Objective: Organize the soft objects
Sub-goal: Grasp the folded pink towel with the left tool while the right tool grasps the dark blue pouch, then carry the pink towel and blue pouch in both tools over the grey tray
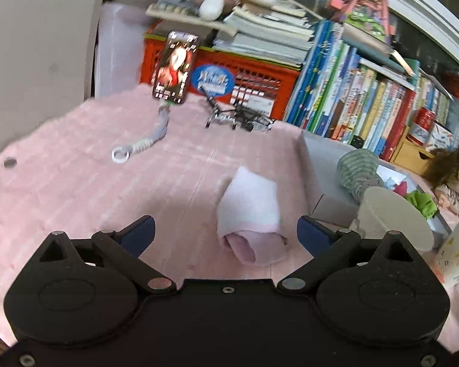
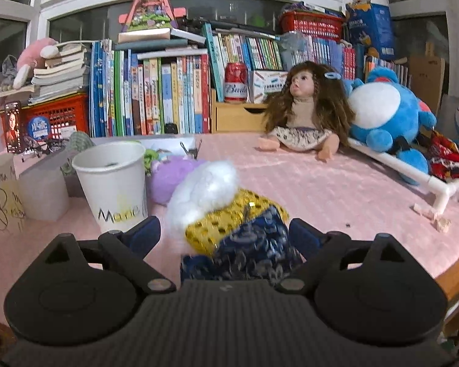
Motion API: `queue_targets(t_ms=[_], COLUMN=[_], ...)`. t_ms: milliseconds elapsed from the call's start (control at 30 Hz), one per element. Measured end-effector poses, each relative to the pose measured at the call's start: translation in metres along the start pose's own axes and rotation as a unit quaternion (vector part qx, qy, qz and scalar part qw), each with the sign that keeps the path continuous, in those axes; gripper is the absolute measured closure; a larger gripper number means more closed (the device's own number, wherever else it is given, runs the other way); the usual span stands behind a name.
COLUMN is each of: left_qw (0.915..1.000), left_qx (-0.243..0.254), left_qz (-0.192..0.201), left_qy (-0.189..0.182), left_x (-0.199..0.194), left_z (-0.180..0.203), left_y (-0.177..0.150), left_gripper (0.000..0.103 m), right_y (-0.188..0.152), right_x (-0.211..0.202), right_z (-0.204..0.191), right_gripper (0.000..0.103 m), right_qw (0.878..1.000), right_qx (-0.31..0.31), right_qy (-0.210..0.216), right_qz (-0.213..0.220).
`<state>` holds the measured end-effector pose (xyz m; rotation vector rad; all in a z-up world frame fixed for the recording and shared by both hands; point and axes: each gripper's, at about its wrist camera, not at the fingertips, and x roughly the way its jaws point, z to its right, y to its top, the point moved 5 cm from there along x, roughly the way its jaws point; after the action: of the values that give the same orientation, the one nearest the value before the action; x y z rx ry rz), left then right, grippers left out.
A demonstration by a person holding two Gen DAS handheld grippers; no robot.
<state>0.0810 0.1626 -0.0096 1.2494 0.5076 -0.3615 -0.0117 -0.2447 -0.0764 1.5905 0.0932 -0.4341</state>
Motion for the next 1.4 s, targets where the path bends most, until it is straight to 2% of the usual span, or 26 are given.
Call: queue_targets(t_ms=[433, 633, 667, 733, 767, 800, 833, 900, 1100, 1400], left_qw=[0.9961, 0.9947, 0.9942, 0.9942, 0.9945, 0.9944, 0.9941, 0.9951, 0.9971, 0.9994], left_qx=[-0.085, -0.094, -0.097, -0.097, -0.093, -0.091, -0.093, -0.085, -0.057, -0.008], left_qz=[-0.017, -0.027, -0.029, -0.029, -0.033, -0.04, -0.042, -0.042, -0.041, -0.003], left_qy=[-0.019, -0.032, -0.036, -0.036, -0.034, -0.037, -0.036, -0.028, -0.027, -0.034], left_x=[0.029, 0.039, 0.041, 0.045, 0.046, 0.049, 0.049, 0.048, 0.043, 0.022], left_z=[-0.007, -0.001, 0.0, 0.003, 0.005, 0.006, 0.006, 0.008, 0.014, 0.031], left_y=[0.001, 0.001, 0.001, 0.002, 0.002, 0.002, 0.002, 0.003, 0.012, 0.037], left_gripper=[0.018, 0.023, 0.026, 0.039, 0.054, 0.062, 0.063, 0.078, 0.081, 0.081], right_y=[-0.021, -0.025, -0.025, -0.026, -0.026, -0.026, -0.026, -0.024, -0.019, 0.005], right_x=[0.005, 0.012, 0.013, 0.013, 0.013, 0.012, 0.011, 0.009, 0.005, -0.012], right_z=[0.005, 0.003, 0.003, 0.002, 0.002, 0.002, 0.003, 0.006, 0.01, 0.007], right_gripper=[0.007, 0.017, 0.02, 0.025, 0.028, 0.03, 0.032, 0.039, 0.053, 0.061], right_qw=[0.999, 0.999, 0.999, 0.999, 0.998, 0.998, 0.998, 0.998, 0.999, 0.999], right_qx=[-0.005, -0.013, -0.015, -0.024, -0.028, -0.029, -0.027, -0.021, -0.017, -0.031], right_qy=[-0.015, -0.02, -0.021, -0.026, -0.03, -0.031, -0.031, -0.033, -0.034, -0.039], right_qz=[-0.028, -0.039, -0.04, -0.042, -0.042, -0.042, -0.043, -0.042, -0.036, 0.011])
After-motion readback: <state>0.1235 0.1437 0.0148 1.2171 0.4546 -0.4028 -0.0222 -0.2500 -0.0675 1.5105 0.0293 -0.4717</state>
